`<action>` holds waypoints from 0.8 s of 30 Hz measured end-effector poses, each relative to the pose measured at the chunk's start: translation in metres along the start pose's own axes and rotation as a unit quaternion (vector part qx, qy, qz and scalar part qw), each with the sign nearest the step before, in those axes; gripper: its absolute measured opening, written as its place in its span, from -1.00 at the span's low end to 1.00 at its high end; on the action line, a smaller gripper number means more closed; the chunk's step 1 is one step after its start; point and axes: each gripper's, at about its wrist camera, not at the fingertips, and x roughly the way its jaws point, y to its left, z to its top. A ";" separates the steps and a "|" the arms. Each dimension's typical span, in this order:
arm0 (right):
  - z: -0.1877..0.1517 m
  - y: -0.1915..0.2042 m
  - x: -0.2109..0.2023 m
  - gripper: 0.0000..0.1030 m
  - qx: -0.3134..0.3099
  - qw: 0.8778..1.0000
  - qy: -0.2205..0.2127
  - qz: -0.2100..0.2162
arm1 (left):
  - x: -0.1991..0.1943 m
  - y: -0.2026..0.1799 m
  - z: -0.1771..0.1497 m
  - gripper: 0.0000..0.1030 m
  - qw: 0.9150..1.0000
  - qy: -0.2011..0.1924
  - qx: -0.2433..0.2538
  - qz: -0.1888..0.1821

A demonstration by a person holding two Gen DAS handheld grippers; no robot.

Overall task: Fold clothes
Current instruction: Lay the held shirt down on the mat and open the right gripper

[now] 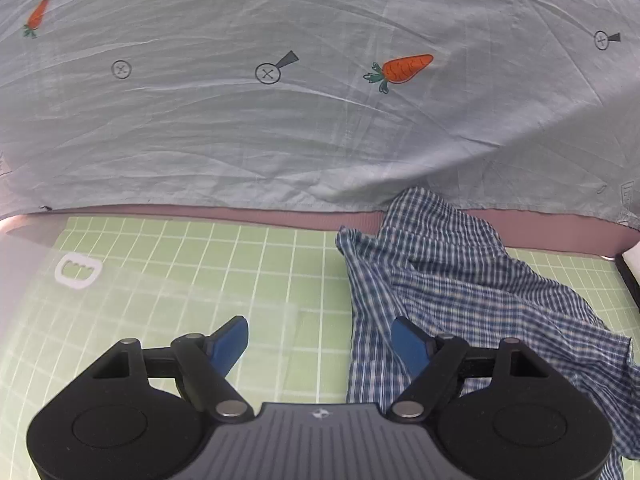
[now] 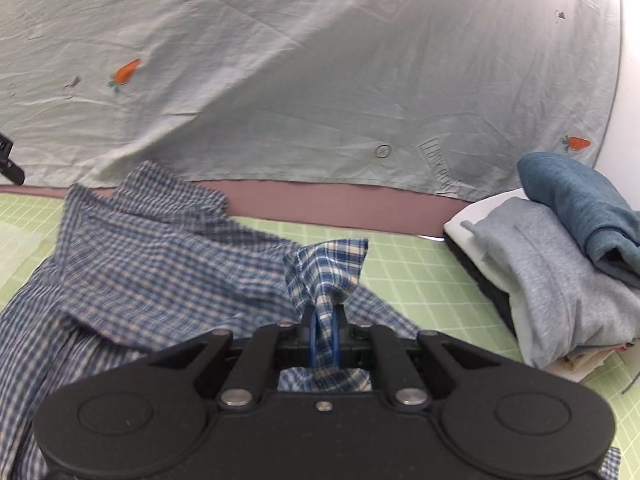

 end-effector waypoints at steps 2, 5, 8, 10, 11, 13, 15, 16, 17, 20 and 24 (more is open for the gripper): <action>-0.012 0.021 -0.019 -0.86 -0.025 0.999 0.001 0.021 | -0.023 0.007 -0.025 0.56 1.000 0.004 -0.007 0.003; -0.034 0.057 -0.049 -0.86 -0.079 0.995 0.004 0.056 | -0.049 0.016 -0.064 0.56 1.000 0.020 -0.016 0.002; -0.060 0.083 -0.072 -0.86 -0.107 0.989 0.026 0.100 | -0.067 0.020 -0.101 0.56 0.999 0.042 -0.020 0.001; -0.077 0.095 -0.083 -0.85 -0.114 0.985 0.047 0.121 | -0.077 0.022 -0.123 0.56 0.998 0.057 -0.018 0.005; -0.084 0.097 -0.088 -0.83 -0.109 0.984 0.057 0.129 | -0.081 0.022 -0.132 0.56 0.998 0.063 -0.016 0.007; -0.098 0.099 -0.097 -0.74 -0.098 0.982 0.077 0.142 | -0.089 0.021 -0.150 0.56 0.997 0.075 -0.013 0.010; -0.106 0.092 -0.105 -0.65 -0.072 0.982 0.089 0.149 | -0.094 0.018 -0.161 0.56 0.996 0.082 -0.019 0.013; -0.109 0.087 -0.108 -0.53 -0.060 0.983 0.090 0.148 | -0.097 0.016 -0.167 0.56 0.996 0.083 -0.021 0.015; -0.112 0.081 -0.112 -0.46 -0.048 0.984 0.092 0.147 | -0.099 0.013 -0.172 0.56 0.996 0.085 -0.024 0.016; -0.121 0.058 -0.118 -0.22 -0.005 0.987 0.098 0.128 | -0.105 -0.003 -0.184 0.56 0.996 0.085 -0.020 0.015; -0.136 0.023 -0.116 0.10 0.043 0.989 0.118 0.081 | -0.106 -0.028 -0.202 0.56 0.996 0.088 -0.009 0.013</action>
